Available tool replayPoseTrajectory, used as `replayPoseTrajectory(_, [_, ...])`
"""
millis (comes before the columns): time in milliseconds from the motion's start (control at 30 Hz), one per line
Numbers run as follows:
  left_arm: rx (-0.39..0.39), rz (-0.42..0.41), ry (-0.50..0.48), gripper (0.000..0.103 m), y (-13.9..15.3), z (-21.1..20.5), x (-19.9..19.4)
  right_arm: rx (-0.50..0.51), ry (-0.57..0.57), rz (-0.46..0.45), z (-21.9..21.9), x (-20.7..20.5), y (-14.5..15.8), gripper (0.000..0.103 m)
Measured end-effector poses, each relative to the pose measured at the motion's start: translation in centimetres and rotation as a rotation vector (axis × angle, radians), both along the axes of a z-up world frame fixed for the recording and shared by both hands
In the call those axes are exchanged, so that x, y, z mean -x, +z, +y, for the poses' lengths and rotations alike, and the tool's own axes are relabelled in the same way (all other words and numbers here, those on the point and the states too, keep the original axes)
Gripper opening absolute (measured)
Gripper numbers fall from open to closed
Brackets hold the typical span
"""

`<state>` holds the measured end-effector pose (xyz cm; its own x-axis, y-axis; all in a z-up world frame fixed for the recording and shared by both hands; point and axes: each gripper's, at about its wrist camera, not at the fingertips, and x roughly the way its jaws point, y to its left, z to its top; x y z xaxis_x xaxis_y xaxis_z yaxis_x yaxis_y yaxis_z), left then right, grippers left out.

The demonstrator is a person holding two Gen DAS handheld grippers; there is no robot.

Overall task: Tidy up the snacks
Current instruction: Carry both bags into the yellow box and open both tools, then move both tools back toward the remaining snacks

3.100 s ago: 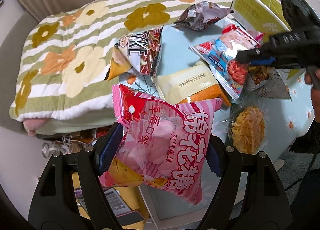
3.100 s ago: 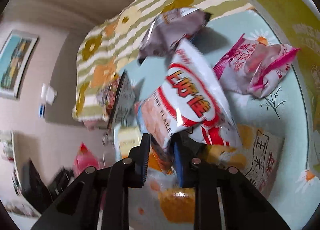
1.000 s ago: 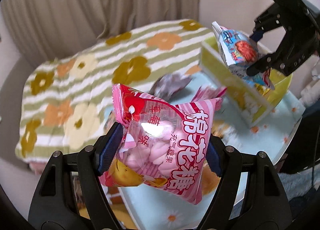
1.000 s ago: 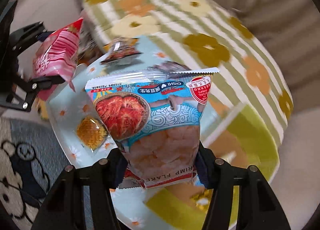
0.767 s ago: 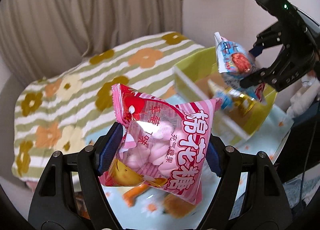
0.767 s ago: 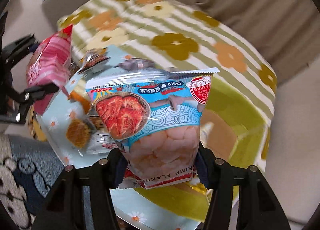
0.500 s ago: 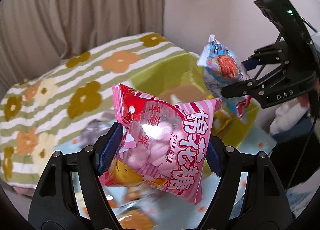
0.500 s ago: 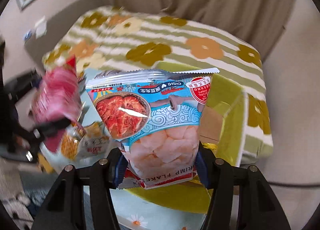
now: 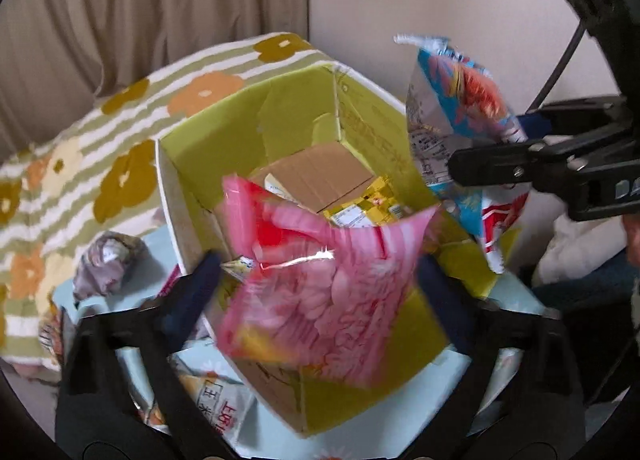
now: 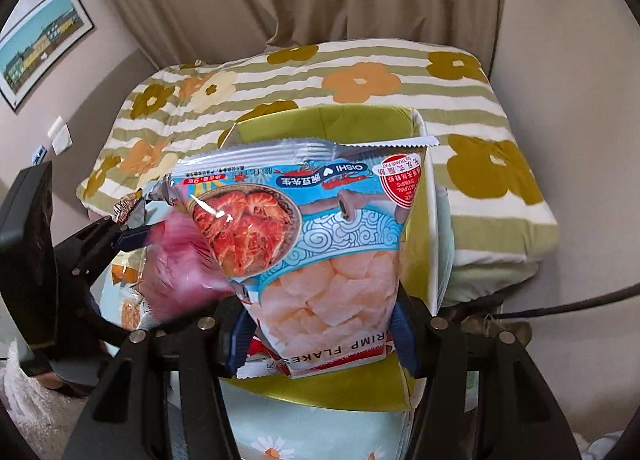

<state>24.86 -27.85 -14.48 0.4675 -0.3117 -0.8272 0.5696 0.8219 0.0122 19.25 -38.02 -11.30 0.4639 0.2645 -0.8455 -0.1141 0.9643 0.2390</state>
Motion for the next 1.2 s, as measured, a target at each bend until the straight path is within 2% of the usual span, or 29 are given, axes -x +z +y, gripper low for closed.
replayPoseTrajectory(100, [-0.031,0.011,0.012,0.102,-0.5,-0.4,0.1,-0.013,-0.016,0.001,-0.5,0.3,-0.5,0.054])
replayPoseTrajectory(367, [0.004,0.031,0.11,0.102,-0.2,3.4,1.8,-0.038,-0.009,-0.007,0.5,1.5,-1.4,0.054])
replayPoseTrajectory(567, [0.003,0.0,0.164,0.102,0.3,5.7,2.9,-0.066,-0.019,0.025,1.5,1.1,-3.0,0.054])
replayPoseTrajectory(767, [0.032,-0.023,0.21,0.102,1.4,7.7,3.8,-0.041,-0.048,0.046,2.1,0.6,-4.0,0.055])
replayPoseTrajectory(833, [0.036,-0.028,0.226,0.102,1.6,8.4,4.0,-0.026,-0.066,0.018,1.9,0.6,-4.0,0.063])
replayPoseTrajectory(900, [0.039,-0.034,0.239,0.102,1.8,8.9,4.2,-0.037,-0.078,-0.014,1.6,0.8,-3.9,0.097])
replayPoseTrajectory(933, [0.04,-0.035,0.244,0.102,1.9,9.1,4.3,-0.049,-0.077,-0.018,1.5,1.0,-3.8,0.103])
replayPoseTrajectory(1067, [0.033,-0.051,0.269,0.102,2.3,10.4,5.1,-0.099,-0.096,-0.083,1.0,2.2,-2.6,0.103])
replayPoseTrajectory(1200, [0.041,-0.047,0.307,0.102,2.2,12.0,5.9,-0.119,-0.086,-0.1,1.2,2.9,-2.1,0.103])
